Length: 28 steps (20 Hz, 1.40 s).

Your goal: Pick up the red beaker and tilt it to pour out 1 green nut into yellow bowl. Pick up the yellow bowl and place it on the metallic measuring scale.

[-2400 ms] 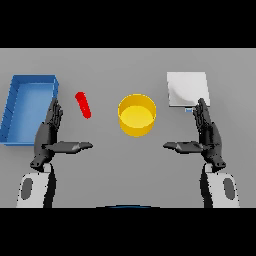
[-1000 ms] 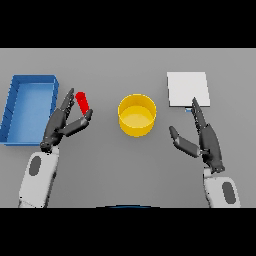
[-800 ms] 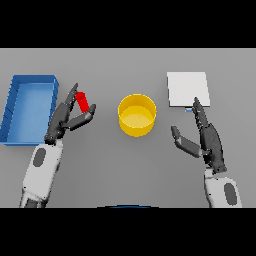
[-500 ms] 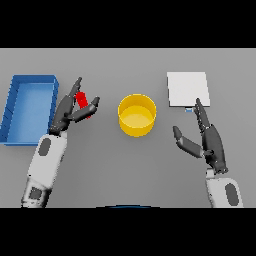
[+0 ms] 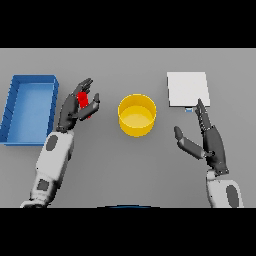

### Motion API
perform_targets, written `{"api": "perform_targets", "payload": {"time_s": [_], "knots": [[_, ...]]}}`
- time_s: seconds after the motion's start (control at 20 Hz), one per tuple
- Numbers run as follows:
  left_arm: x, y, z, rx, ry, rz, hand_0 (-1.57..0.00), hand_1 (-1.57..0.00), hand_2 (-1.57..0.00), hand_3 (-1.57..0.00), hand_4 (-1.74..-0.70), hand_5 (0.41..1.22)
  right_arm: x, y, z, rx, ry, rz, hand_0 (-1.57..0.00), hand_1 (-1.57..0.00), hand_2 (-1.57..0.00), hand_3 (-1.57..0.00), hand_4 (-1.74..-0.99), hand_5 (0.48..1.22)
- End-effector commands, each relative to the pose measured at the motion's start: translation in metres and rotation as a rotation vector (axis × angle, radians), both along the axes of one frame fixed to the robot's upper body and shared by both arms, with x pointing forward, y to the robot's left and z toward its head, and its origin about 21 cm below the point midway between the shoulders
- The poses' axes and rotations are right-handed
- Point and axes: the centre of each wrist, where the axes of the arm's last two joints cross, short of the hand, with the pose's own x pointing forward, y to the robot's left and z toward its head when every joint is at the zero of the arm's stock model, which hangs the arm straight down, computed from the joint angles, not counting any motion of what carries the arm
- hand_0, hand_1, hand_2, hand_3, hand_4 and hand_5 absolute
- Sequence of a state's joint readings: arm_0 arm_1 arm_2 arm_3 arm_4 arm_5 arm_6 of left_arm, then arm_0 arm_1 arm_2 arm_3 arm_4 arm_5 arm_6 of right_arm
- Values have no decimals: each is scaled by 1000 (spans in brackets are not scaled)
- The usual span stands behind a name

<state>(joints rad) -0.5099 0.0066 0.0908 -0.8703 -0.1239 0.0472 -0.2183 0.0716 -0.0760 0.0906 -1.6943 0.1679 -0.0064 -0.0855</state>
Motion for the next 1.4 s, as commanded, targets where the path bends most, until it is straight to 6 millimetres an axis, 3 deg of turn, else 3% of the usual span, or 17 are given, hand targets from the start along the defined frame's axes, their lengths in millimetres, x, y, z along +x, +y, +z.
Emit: {"api": "perform_targets", "payload": {"time_s": [0.0,0.1,0.2,0.3,0.4,0.45,0.55,0.85,1.0,1.35], "knots": [[1,-3,1,2,-7,20,-379,-406,-457,-518,-1410,874,1,-2,-1,-8,4,-6,1,1,1,1,-1236,647],[5,-9,4,60,2,53,-755,-783,-844,-884,-1519,999,2,0,-2,1,12,0,1,1,1,1,-1239,648],[5,-13,4,107,-33,32,-1049,-1067,-1106,-1058,-1589,1079,1,0,-1,-4,14,1,1,1,1,1,-1239,648],[4,-13,3,94,-39,21,-1237,-1248,-1273,-1154,-1636,1130,1,1,1,1,3,4,1,1,1,1,-1242,650],[7,-11,6,102,-18,21,-1357,-1364,-1380,-1304,-1565,1163,2,1,1,13,1,7,1,1,1,1,-1251,646],[4,-13,2,101,-40,17,-1400,-1406,-1419,-1357,-1542,1174,1,0,2,22,-5,14,1,1,1,1,-1255,644],[4,-13,4,24,-53,10,-1462,-1465,-1473,-1434,-1614,1165,0,1,0,6,7,4,1,1,1,1,-1245,642],[13,-9,40,-67,-107,-24,-1542,-1543,-1545,-1535,-1708,1132,2,2,0,-17,-7,5,1,1,1,1,-1228,645],[16,-7,58,-3,-136,-59,-1556,-1557,-1558,-1553,-1724,1130,2,0,0,-30,-35,3,1,1,1,1,-1219,653],[29,-6,77,201,-158,-121,-1562,-1562,-1563,-1559,-1730,1134,2,0,-1,-61,-40,5,1,1,1,1,-1210,664]]}}
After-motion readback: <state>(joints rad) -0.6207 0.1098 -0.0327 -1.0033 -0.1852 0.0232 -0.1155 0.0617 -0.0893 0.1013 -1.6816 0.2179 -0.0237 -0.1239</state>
